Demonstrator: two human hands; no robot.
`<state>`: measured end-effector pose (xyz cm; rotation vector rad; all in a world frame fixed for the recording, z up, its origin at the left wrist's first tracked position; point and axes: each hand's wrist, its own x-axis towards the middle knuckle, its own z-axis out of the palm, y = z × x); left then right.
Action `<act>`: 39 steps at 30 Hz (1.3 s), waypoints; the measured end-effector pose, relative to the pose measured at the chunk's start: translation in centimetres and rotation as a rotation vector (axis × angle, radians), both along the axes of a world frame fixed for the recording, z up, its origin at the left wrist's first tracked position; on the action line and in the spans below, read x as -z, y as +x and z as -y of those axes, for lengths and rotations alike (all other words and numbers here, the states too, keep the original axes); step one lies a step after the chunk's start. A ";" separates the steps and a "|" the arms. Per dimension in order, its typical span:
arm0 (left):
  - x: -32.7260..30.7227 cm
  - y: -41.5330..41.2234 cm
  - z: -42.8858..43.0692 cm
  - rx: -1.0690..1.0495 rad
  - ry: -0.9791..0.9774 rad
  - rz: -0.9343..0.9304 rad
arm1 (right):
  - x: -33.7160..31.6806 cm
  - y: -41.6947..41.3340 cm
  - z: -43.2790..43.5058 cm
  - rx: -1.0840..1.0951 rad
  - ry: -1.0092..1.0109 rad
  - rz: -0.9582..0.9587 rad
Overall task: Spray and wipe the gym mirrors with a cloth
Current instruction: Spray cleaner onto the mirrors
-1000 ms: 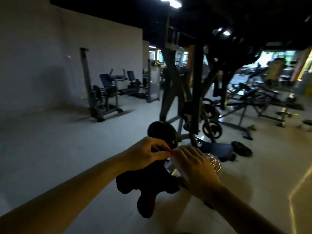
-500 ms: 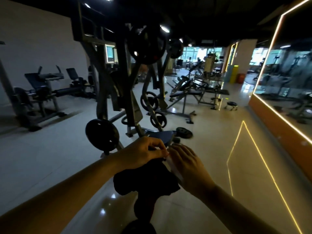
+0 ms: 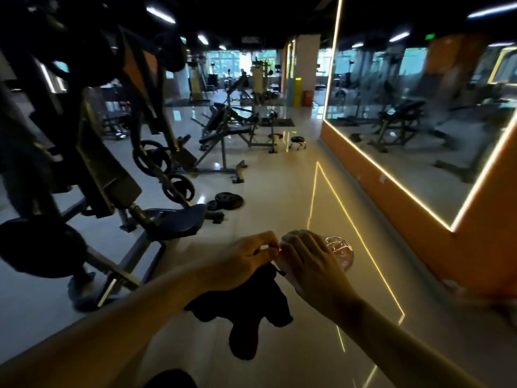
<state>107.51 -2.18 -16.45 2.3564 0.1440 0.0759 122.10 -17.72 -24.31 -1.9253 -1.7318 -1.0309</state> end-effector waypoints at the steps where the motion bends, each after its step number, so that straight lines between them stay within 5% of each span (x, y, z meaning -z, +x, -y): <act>1: 0.5 1.6 0.4 0.030 -0.010 0.015 | 0.3 1.0 0.8 0.018 0.016 0.002; 9: 4.2 15.3 1.3 0.240 -0.091 -0.005 | 3.1 10.3 4.5 0.251 -0.015 -0.009; 20: 4.8 29.1 -5.6 0.390 -0.232 0.069 | 3.4 22.0 -1.0 0.440 -0.008 -0.029; 32: 3.8 39.4 -11.4 0.221 -0.756 0.068 | 2.5 31.2 -7.1 0.491 0.054 -0.064; 39: 3.7 48.2 -13.8 0.195 -0.574 0.061 | 4.0 39.9 -9.5 0.534 -0.003 -0.024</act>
